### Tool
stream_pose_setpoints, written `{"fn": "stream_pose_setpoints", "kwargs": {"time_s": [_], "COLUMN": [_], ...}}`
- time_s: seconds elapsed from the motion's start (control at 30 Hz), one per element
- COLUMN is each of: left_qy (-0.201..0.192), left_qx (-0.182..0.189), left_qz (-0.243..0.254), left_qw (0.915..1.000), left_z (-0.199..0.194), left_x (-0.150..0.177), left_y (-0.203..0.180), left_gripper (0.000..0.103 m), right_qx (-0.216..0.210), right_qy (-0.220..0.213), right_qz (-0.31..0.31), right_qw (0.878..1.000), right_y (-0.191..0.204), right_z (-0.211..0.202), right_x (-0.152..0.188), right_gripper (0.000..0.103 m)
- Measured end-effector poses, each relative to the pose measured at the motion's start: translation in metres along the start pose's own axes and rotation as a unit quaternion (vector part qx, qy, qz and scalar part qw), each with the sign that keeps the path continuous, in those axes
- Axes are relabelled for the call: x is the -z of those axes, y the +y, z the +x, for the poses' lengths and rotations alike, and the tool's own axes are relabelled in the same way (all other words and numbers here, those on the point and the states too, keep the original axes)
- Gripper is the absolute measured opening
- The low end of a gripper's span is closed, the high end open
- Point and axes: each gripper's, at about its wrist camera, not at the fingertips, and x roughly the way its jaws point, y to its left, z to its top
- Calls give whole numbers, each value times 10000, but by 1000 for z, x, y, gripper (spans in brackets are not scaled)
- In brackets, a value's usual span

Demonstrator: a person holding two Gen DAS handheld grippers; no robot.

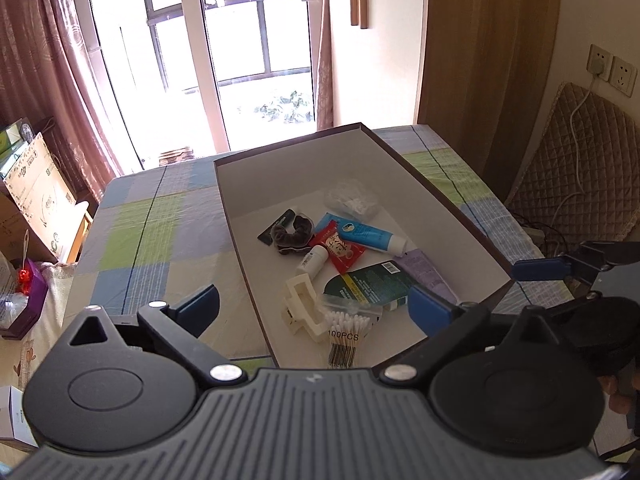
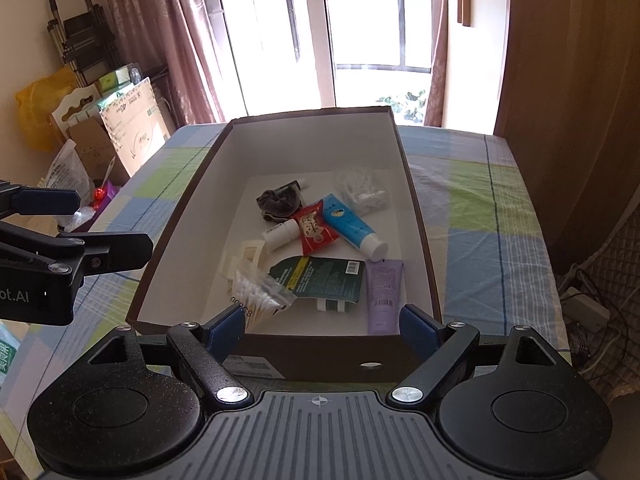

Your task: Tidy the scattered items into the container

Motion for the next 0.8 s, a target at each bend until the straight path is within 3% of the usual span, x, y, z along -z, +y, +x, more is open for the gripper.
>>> {"fn": "stream_pose_setpoints", "kwargs": {"time_s": [0.8], "left_qy": [-146], "left_qx": [65], "left_qz": [301], "left_qw": [9994], "left_z": [-26], "left_x": [19], "left_y": [13], "left_gripper": [99], "right_qx": [232], "right_qy": [-187], "right_qz": [300], "right_qw": [9991], "right_y": [28], "right_z": [-30], "right_x": [11], "right_gripper": [90]}}
